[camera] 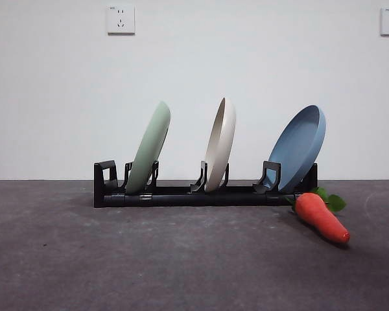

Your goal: Take the green plate from the plate rack,put the plate on the table,take the carrot from the table,put the carrot in the plate

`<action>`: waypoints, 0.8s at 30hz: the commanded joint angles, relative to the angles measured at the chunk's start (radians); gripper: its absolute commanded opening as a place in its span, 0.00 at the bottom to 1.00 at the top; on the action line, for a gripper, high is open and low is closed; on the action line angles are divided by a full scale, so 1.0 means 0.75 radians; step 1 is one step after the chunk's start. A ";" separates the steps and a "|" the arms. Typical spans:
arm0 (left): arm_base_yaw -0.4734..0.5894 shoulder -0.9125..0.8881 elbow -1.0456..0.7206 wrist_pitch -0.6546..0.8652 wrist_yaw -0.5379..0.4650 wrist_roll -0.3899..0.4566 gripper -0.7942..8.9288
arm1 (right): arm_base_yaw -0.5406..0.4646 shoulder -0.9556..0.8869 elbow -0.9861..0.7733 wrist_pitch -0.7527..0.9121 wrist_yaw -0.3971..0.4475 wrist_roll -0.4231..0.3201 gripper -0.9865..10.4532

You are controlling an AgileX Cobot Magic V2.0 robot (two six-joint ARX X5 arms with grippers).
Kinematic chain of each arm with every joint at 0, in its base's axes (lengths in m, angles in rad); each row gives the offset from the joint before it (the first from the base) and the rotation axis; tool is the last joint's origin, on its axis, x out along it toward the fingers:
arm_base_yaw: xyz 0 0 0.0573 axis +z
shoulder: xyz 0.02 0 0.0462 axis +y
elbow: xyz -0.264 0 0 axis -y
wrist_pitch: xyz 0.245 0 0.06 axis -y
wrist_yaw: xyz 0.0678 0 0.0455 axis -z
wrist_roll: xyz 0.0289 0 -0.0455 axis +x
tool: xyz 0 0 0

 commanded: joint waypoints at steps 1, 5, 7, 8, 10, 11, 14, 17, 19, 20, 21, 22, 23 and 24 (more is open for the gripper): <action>0.005 -0.004 -0.018 0.026 0.005 -0.006 0.08 | 0.002 0.001 -0.016 0.003 0.004 0.003 0.09; 0.005 -0.004 -0.008 0.026 0.020 -0.061 0.08 | 0.002 0.001 -0.014 0.025 0.003 0.024 0.08; 0.005 -0.004 0.011 0.026 0.060 -0.107 0.08 | 0.002 0.001 -0.003 0.027 0.003 0.069 0.08; 0.005 -0.004 0.022 0.024 0.079 -0.117 0.08 | 0.002 0.001 0.007 0.027 0.003 0.094 0.08; 0.005 -0.004 0.058 0.012 0.115 -0.143 0.08 | 0.002 0.002 0.040 0.027 -0.006 0.167 0.08; 0.005 -0.004 0.080 -0.003 0.115 -0.158 0.08 | 0.002 0.002 0.057 0.026 -0.007 0.193 0.08; 0.005 0.000 0.168 -0.078 0.115 -0.208 0.08 | 0.002 0.013 0.128 0.023 -0.007 0.228 0.08; 0.005 0.018 0.262 -0.145 0.156 -0.260 0.08 | 0.002 0.053 0.230 -0.030 -0.008 0.237 0.08; 0.005 0.041 0.326 -0.162 0.205 -0.291 0.08 | 0.002 0.098 0.320 -0.103 -0.014 0.235 0.08; 0.005 0.052 0.355 -0.168 0.224 -0.291 0.08 | 0.002 0.123 0.362 -0.135 -0.026 0.231 0.08; 0.005 0.068 0.391 -0.182 0.245 -0.291 0.08 | 0.002 0.153 0.410 -0.175 -0.047 0.223 0.08; 0.005 0.089 0.429 -0.200 0.257 -0.291 0.08 | 0.002 0.186 0.461 -0.219 -0.072 0.210 0.08; 0.005 0.107 0.465 -0.222 0.272 -0.289 0.08 | 0.002 0.217 0.504 -0.255 -0.086 0.192 0.08; 0.005 0.132 0.508 -0.251 0.296 -0.288 0.08 | 0.002 0.253 0.555 -0.297 -0.111 0.167 0.08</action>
